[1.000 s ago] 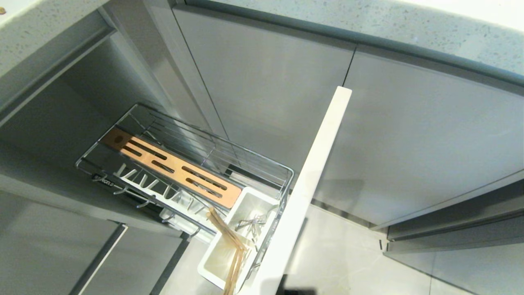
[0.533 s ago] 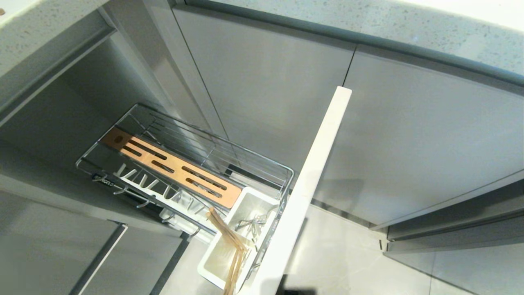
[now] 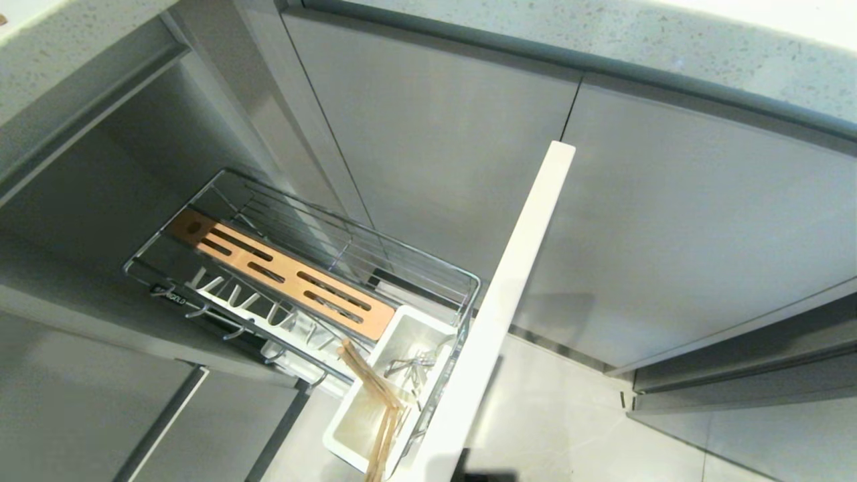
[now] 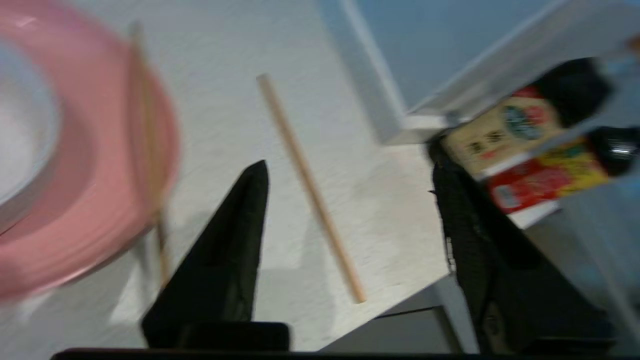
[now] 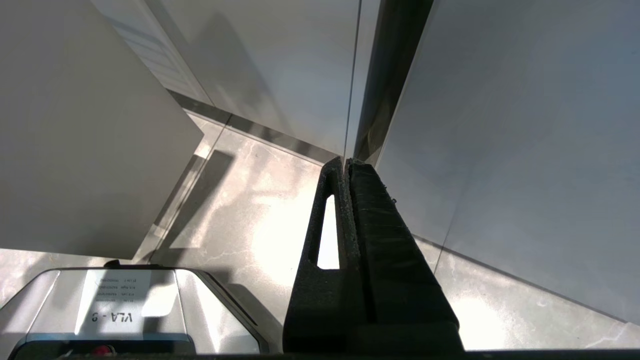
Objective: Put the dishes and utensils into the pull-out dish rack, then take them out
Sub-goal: Take the spoon out of the cupboard
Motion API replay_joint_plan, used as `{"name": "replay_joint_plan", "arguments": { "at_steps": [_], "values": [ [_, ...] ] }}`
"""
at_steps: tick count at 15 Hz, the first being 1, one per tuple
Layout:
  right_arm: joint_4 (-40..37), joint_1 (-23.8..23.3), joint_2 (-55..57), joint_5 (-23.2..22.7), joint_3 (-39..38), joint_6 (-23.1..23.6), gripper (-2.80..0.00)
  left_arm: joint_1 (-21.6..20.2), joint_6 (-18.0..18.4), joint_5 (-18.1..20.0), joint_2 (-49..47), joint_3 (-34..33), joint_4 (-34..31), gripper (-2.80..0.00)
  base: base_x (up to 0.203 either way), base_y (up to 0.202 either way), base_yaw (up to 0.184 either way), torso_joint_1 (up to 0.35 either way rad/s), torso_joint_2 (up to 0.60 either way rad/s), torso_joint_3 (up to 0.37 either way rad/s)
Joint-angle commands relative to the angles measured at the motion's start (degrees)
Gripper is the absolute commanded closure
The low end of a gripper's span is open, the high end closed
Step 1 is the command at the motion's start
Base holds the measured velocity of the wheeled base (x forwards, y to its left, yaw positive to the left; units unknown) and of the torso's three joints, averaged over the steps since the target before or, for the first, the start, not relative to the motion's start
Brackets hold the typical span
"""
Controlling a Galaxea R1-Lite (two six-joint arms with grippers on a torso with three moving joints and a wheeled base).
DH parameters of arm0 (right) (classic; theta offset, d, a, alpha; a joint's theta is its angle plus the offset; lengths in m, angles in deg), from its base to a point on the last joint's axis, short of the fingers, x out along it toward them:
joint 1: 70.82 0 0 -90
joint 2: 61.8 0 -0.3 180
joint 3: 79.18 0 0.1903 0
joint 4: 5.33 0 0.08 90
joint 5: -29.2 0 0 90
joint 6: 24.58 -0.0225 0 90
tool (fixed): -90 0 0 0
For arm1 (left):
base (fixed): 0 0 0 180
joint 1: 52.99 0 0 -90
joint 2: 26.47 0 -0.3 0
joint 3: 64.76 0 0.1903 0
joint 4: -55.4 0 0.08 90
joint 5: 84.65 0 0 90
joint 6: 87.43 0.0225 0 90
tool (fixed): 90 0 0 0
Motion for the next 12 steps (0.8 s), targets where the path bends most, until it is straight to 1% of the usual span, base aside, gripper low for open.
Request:
{"name": "replay_joint_plan", "arguments": {
  "at_steps": [1,3,4,7,9,10,11,12],
  "values": [
    [0.0,0.0,0.0,0.0,-0.1,0.0,0.0,5.9,-0.4,-2.5,0.7,0.1,4.4,0.0,0.0,0.0,0.0,0.0,0.0,0.0],
    [0.0,0.0,0.0,0.0,-0.1,0.0,0.0,12.2,-0.4,-6.5,0.9,0.0,7.8,0.0,0.0,0.0,0.0,0.0,0.0,0.0],
    [0.0,0.0,0.0,0.0,-0.1,0.0,0.0,16.3,-0.5,-8.8,0.9,0.0,8.7,0.0,0.0,0.0,0.0,0.0,0.0,0.0],
    [0.0,0.0,0.0,0.0,-0.1,0.0,0.0,30.9,-1.9,-13.6,0.9,-1.2,9.4,0.0,0.0,0.0,0.0,0.0,0.0,0.0],
    [0.0,0.0,0.0,0.0,-0.1,0.0,0.0,42.4,-2.1,-16.5,0.9,-1.8,9.1,0.0,0.0,0.0,0.0,0.0,0.0,0.0],
    [0.0,0.0,0.0,0.0,-0.1,0.0,0.0,46.9,-2.2,-17.4,0.8,-2.1,8.4,0.0,0.0,0.0,0.0,0.0,0.0,0.0],
    [0.0,0.0,0.0,0.0,-0.1,0.0,0.0,50.5,-2.2,-18.1,0.6,-2.4,6.9,0.0,0.0,0.0,0.0,0.0,0.0,0.0],
    [0.0,0.0,0.0,0.0,-0.1,0.0,0.0,52.7,-1.9,-18.5,-0.2,-2.5,5.1,0.0,0.0,0.0,0.0,0.0,0.0,0.0]
  ]
}}
